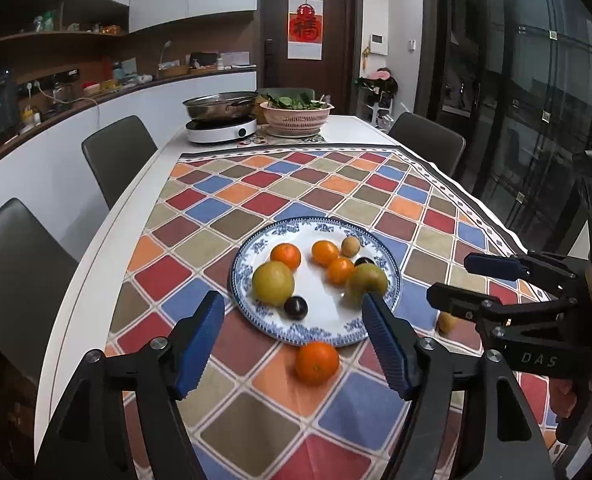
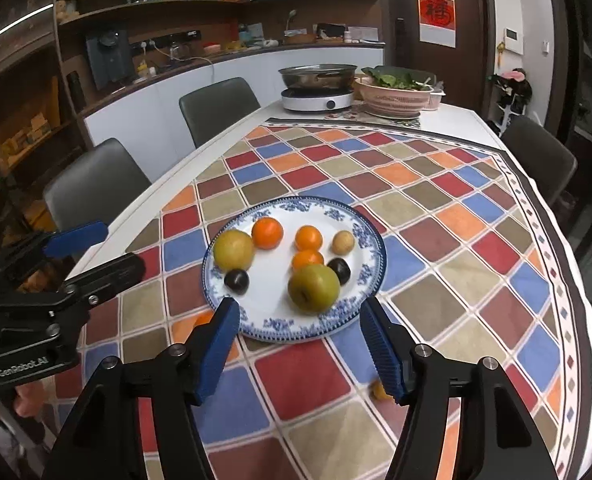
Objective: Organize fruits
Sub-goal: 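Withdraw both open tools toward the last orange and the brown kiwi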
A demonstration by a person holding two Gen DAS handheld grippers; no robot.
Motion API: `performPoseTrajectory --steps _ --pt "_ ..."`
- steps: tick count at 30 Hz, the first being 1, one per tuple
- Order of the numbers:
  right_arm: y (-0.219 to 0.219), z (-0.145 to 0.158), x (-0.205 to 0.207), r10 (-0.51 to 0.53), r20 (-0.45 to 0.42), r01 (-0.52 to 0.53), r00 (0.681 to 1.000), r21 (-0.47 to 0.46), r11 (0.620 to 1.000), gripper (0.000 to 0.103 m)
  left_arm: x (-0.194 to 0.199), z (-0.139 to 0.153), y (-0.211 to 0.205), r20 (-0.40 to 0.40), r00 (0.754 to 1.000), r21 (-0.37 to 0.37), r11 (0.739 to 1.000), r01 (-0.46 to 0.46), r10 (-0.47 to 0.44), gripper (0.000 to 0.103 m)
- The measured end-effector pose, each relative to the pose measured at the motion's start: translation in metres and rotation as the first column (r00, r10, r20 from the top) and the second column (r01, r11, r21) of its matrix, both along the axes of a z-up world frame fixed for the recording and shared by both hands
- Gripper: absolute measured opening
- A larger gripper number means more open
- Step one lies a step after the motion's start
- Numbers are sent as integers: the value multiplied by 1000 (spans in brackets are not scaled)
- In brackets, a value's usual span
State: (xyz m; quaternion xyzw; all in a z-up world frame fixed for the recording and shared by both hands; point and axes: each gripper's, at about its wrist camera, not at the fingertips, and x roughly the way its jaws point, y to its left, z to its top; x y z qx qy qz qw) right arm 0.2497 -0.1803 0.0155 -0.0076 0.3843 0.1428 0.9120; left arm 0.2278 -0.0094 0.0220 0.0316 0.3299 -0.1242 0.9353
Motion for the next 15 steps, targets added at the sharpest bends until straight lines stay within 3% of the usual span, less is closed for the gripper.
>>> performPoseTrajectory --steps 8,15 --pt "-7 4 -26 -38 28 38 999 -12 999 63 -27 -10 2 -19 999 -20 999 -49 49 81" --pt "-18 -15 -38 -97 3 97 995 -48 994 63 -38 -37 1 -98 993 -18 997 -70 68 81"
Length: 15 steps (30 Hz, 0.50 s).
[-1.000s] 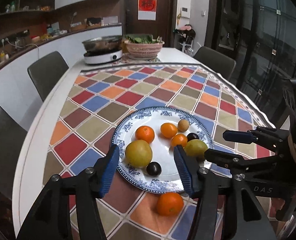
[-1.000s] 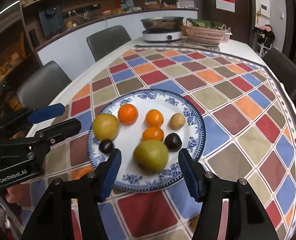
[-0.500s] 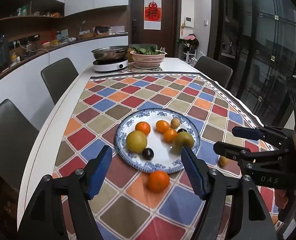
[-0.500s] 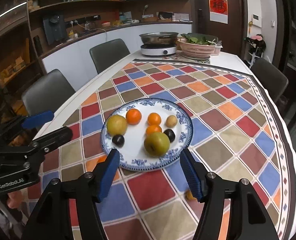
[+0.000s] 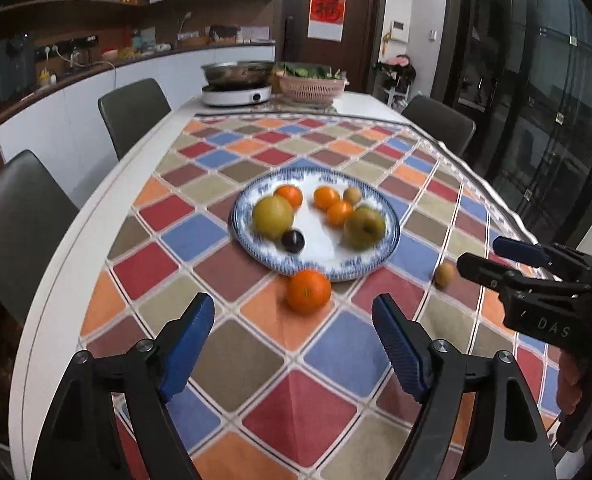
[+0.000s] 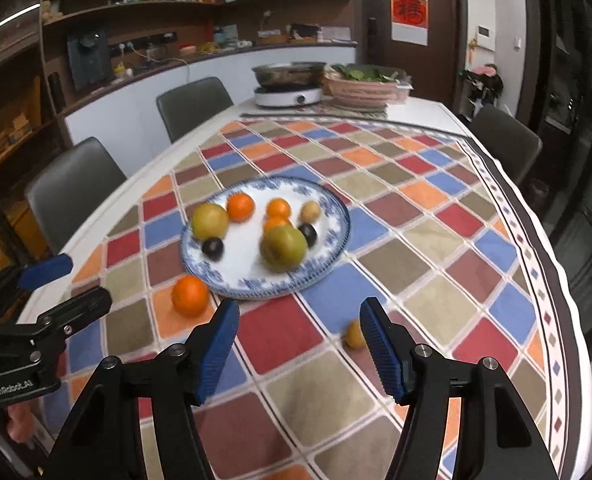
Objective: Organize fruits
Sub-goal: 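Withdraw both open tools toward the last orange and the brown kiwi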
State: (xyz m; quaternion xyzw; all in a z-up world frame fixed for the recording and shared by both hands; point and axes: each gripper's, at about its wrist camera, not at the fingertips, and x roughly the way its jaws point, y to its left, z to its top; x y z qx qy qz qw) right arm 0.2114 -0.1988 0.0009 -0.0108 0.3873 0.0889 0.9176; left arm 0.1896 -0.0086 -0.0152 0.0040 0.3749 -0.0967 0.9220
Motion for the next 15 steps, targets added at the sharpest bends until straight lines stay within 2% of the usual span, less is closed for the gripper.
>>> performPoseTrajectory --steps 7,15 --pt "-6 -18 -13 -17 -38 16 999 -30 999 63 -5 -22 -7 -55 998 25 1000 11 -10 81" --pt "-21 -43 -14 -69 -100 69 993 -6 998 63 2 -51 -18 -124 992 32 999 -8 12 82"
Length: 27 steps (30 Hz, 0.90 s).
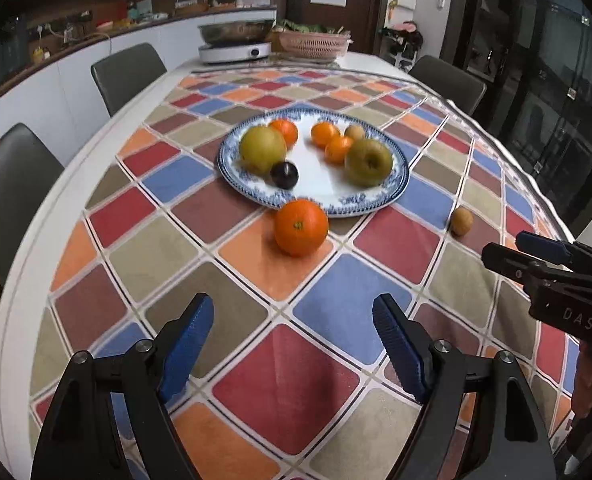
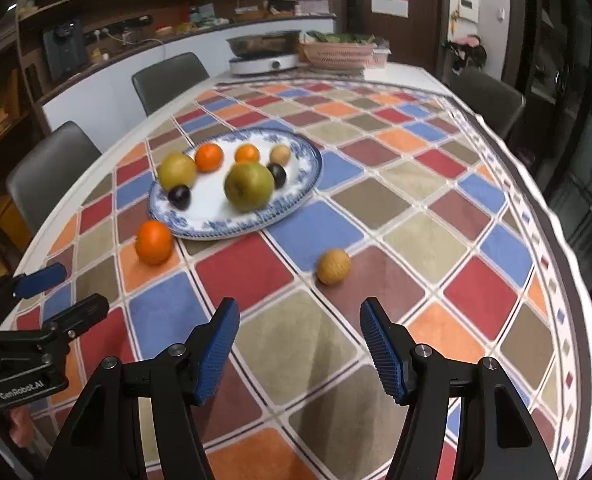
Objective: Organize fruits
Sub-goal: 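Withdraw both open tools toward the last orange and the brown kiwi, then grasp the last orange with the left tool while the right tool grasps the brown kiwi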
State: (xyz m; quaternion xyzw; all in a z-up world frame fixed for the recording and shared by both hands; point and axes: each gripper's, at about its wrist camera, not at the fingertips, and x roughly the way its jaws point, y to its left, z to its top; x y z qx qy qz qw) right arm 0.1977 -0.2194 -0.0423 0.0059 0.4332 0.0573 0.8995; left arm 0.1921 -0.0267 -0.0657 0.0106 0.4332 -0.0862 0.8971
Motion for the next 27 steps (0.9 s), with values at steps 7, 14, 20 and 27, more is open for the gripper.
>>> performPoseTrajectory --steps 7,14,20,27 --pt "-15 -16 13 -71 -27 71 997 10 997 63 19 -14 0 -32 999 -8 999 -33 33 82" --pt "-17 -25 38 -104 -30 104 994 10 995 63 47 -21 1 -65 995 -42 996 -73 70 82" --pt "-25 -30 48 -129 -27 130 991 26 991 59 58 -17 -8 -20 999 -26 999 -30 30 79" --pt "-27 -37 55 -120 -48 122 992 40 992 46 69 -23 -11 -36 999 -17 1000 -26 25 50"
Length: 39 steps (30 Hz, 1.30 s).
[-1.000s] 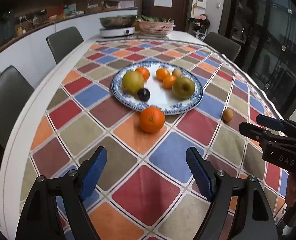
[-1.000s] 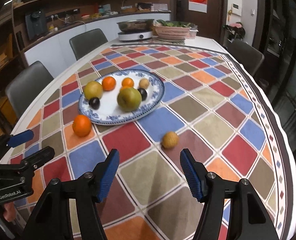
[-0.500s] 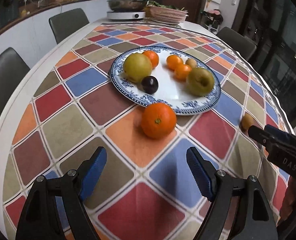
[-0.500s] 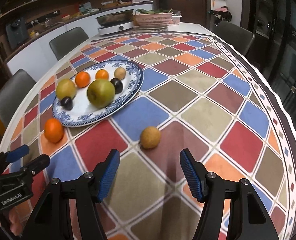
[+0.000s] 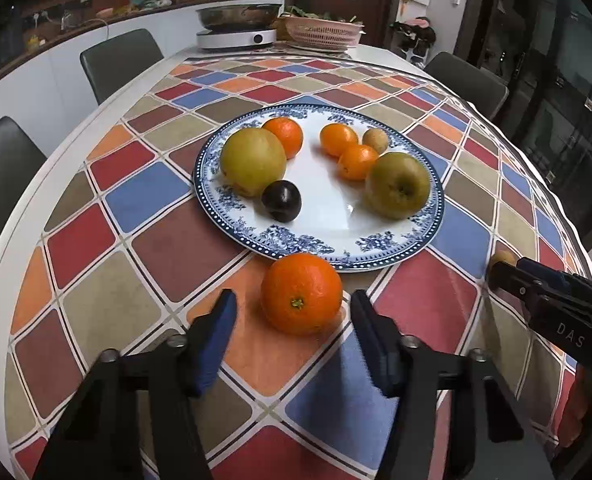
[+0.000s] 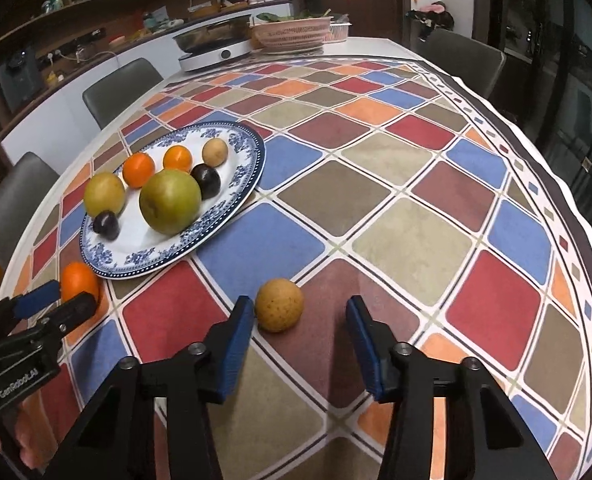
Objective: Organize fruits
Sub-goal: 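Grasp the last orange with the left tool while the right tool grasps the brown kiwi, then carry the orange and kiwi onto the white plate and open both tools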
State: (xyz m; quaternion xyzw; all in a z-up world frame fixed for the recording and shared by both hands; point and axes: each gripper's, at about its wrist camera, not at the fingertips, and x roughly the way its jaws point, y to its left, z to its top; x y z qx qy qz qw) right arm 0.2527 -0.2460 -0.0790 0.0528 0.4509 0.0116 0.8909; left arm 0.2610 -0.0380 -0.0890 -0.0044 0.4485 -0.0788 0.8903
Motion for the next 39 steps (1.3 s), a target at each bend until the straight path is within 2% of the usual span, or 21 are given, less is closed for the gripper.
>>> performPoseTrajectory --steps 3,9,13,17,31,39 --pt "3 -2 3 17 -6 -17 1000 -3 1000 40 1 -3 0 -13 1000 -21 1000 19 -19 41" --pt "6 -3 3 42 -8 -42 999 3 999 28 0 -3 -2 1 999 -16 999 33 -33 40" --pt "7 -2 3 38 -5 -38 999 -6 999 28 -5 1 0 34 998 -10 999 47 -47 40" --pt "10 7 -2 50 17 -50 999 -6 999 28 -14 15 2 68 995 -35 997 73 -71 40" --pt "33 66 -35 155 135 -160 979 28 987 28 -49 69 8 166 979 -107 985 139 -120 40" --pt "45 99 -42 213 202 -220 956 11 975 28 -52 102 14 226 966 -101 984 149 -123 40"
